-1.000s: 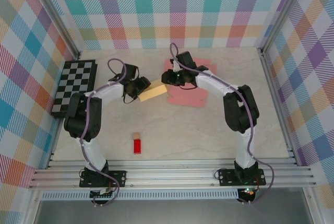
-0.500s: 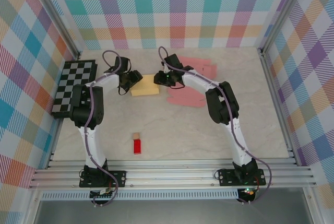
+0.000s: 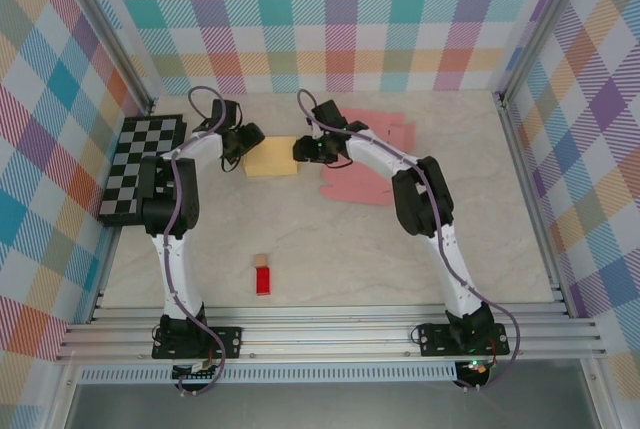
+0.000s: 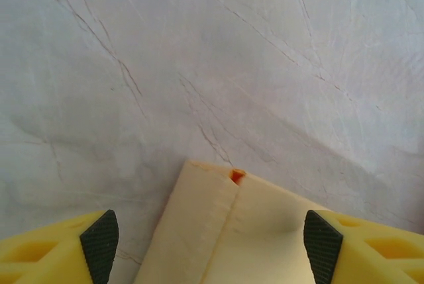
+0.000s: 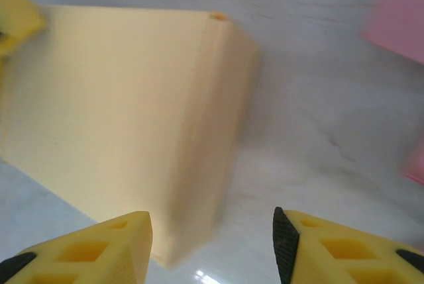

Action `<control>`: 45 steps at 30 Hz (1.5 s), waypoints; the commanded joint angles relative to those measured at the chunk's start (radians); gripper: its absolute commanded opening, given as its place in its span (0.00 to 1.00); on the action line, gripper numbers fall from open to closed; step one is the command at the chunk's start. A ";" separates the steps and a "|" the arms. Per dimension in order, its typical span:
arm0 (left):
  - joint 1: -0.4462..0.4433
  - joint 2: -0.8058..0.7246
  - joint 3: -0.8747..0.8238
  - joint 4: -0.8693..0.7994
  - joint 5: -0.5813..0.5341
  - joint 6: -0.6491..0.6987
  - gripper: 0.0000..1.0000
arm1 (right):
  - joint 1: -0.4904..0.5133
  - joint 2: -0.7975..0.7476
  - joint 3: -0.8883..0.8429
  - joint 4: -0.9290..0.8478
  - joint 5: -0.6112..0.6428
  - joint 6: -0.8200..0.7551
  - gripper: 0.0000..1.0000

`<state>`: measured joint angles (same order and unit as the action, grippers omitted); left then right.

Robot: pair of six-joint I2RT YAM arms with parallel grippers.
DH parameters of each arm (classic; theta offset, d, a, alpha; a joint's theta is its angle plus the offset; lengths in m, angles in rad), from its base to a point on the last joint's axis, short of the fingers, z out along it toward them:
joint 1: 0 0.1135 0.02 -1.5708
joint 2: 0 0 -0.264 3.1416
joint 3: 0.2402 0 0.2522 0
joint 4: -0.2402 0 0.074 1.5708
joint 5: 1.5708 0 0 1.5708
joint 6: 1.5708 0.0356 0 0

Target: Fold the paper box

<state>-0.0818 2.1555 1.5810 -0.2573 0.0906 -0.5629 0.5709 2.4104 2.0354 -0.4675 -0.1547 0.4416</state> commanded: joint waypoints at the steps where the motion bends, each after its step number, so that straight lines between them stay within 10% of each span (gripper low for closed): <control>1: 0.020 -0.082 -0.009 -0.003 -0.065 0.058 0.80 | -0.064 -0.121 -0.087 -0.073 0.092 -0.049 0.54; 12: -0.016 -0.442 -0.196 -0.010 -0.040 0.068 0.82 | -0.118 -0.140 -0.236 -0.155 0.249 -0.098 0.55; 20: -0.162 -0.647 -0.333 -0.112 0.003 0.058 0.81 | -0.061 -0.370 -0.662 -0.033 0.217 -0.058 0.54; 30: -0.424 -0.668 -0.565 -0.032 0.038 0.092 0.81 | 0.087 -0.729 -1.155 -0.030 0.108 0.018 0.54; 45: -0.456 -0.434 -0.705 0.325 0.238 0.107 0.81 | 0.167 -0.940 -1.271 -0.003 -0.021 -0.058 0.55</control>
<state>-0.5301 1.6798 0.8616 -0.0372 0.2604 -0.4549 0.7300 1.4963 0.7551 -0.4511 -0.1226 0.4255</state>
